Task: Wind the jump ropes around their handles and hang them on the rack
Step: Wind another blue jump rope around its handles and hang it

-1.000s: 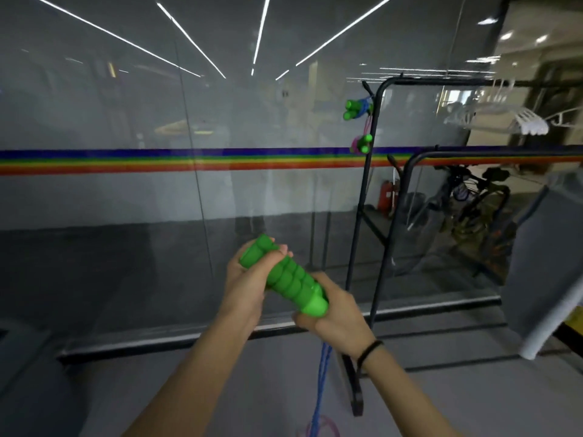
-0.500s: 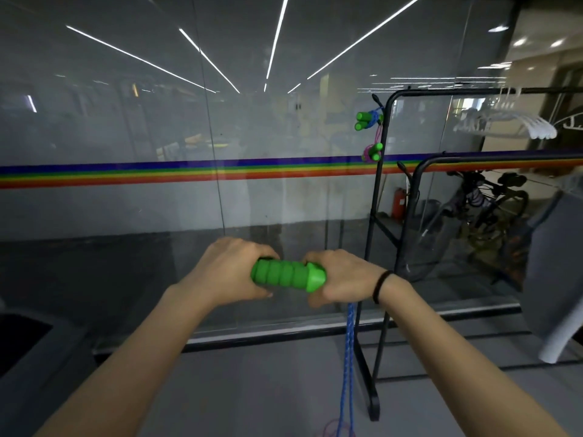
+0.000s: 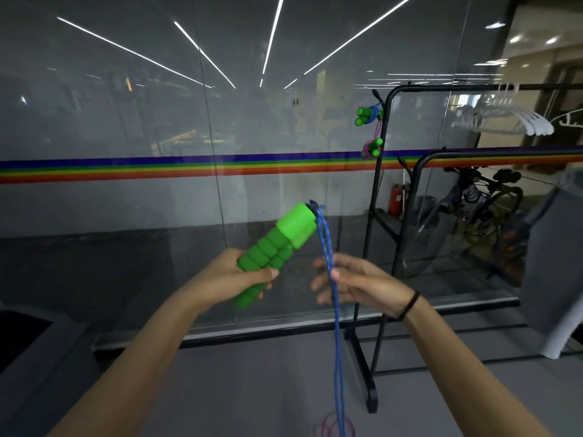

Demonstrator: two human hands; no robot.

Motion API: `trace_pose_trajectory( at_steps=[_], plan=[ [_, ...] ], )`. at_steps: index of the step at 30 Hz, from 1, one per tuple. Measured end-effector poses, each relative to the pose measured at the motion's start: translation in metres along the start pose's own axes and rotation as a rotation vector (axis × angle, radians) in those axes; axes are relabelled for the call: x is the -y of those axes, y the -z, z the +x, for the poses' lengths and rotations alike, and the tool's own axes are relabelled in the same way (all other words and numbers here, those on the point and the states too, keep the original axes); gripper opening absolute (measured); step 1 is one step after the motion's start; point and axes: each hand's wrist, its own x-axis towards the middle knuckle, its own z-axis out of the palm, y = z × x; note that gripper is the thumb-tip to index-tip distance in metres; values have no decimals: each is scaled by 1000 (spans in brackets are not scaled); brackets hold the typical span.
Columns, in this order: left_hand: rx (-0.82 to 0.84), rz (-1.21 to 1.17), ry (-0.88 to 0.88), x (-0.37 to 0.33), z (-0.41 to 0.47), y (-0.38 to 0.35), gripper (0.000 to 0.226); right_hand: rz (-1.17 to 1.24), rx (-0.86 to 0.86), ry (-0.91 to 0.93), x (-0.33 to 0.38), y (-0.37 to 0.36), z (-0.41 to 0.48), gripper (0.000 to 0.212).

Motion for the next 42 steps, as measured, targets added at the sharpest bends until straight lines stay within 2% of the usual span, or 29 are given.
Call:
trace_pose_trajectory(
  at_steps=[1, 2, 4, 5, 7, 9, 11, 13, 16, 19, 22, 25, 31, 36, 38, 42],
  plan=[
    [-23, -115, 41, 2, 1, 0, 12, -31, -51, 0, -10, -6, -1, 37],
    [-45, -214, 76, 5, 3, 0, 17, -73, -132, -3, -19, -13, -1, 26],
    [-98, -349, 133, 10, 7, -1, 23, -263, -333, 9, -30, -28, -3, 30],
    [-126, -373, 153, 12, 10, -3, 23, -464, -406, 32, -32, -35, -5, 30],
    [-182, -307, 161, 15, 16, -10, 15, -967, -324, 15, -22, -52, -8, 30],
    [-233, -31, 124, 19, 22, -19, 12, -1269, -157, -55, -1, -70, -7, 33],
    [-200, 397, 63, 22, 24, -25, 25, -1370, -43, -34, 22, -80, -1, 33],
    [-95, 727, 4, 25, 22, -33, 25, -1422, 31, 1, 42, -78, 7, 35],
    [112, 930, -117, 26, 14, -36, 14, -1350, 154, 56, 62, -56, 22, 35],
    [301, 811, -230, 27, 11, -25, 10, -1067, 178, 96, 58, -28, 36, 30],
    [268, 627, -270, 31, 15, -10, 15, -753, 109, 65, 40, -10, 43, 27],
    [212, 599, -298, 31, 20, -3, 19, -593, 72, 22, 30, -2, 47, 24],
    [153, 554, -339, 29, 28, 11, 13, -481, 87, -39, 23, 4, 54, 23],
    [132, 600, -345, 28, 32, 21, 18, -429, 88, -72, 18, 9, 52, 22],
    [147, 667, -325, 28, 33, 24, 20, -418, 117, -86, 22, 9, 51, 23],
    [132, 853, -311, 24, 34, 29, 27, -562, 180, -112, 32, 14, 52, 17]
  ],
)
